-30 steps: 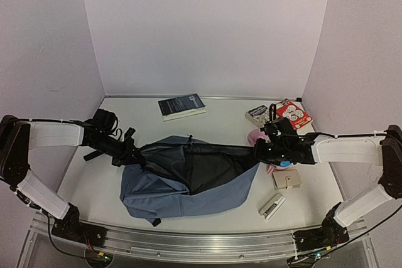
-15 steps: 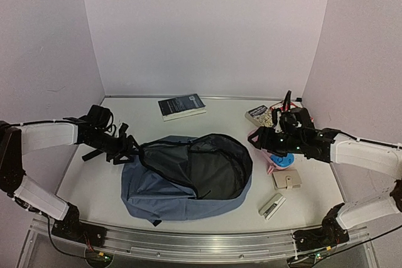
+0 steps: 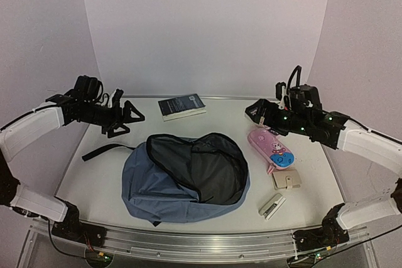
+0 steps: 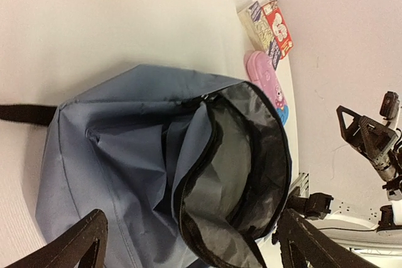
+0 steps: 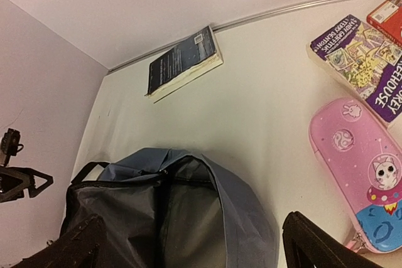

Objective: Pack the student bag
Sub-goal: Unzip the student bag at the center of the board, then adjust the book at the center of the board.

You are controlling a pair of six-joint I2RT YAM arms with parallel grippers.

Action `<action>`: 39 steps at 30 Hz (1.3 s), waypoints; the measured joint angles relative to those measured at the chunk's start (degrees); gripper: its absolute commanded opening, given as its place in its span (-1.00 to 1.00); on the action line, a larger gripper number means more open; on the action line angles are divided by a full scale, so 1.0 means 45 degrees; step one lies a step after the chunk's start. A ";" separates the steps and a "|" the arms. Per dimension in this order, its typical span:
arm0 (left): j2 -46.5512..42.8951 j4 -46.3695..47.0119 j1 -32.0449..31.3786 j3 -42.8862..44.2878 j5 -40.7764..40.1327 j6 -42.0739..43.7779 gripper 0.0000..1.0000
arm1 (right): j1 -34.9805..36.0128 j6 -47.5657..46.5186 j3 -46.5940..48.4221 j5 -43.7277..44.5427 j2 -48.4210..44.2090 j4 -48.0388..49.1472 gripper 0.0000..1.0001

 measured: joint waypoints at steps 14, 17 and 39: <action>0.6494 0.1930 0.0736 0.4797 -0.0058 -0.0749 0.77 | -0.1466 -0.1338 0.5258 -0.0190 0.7454 -0.0050 0.78; 0.8050 0.2448 0.1042 0.5752 -0.0457 -0.1061 0.72 | -0.1612 -0.1392 0.6810 -0.0724 0.9258 0.0366 0.72; 1.5794 0.3350 0.1242 1.2183 0.0361 -0.3122 0.16 | -0.1794 -0.0327 1.0375 -0.3101 1.4091 0.2689 0.64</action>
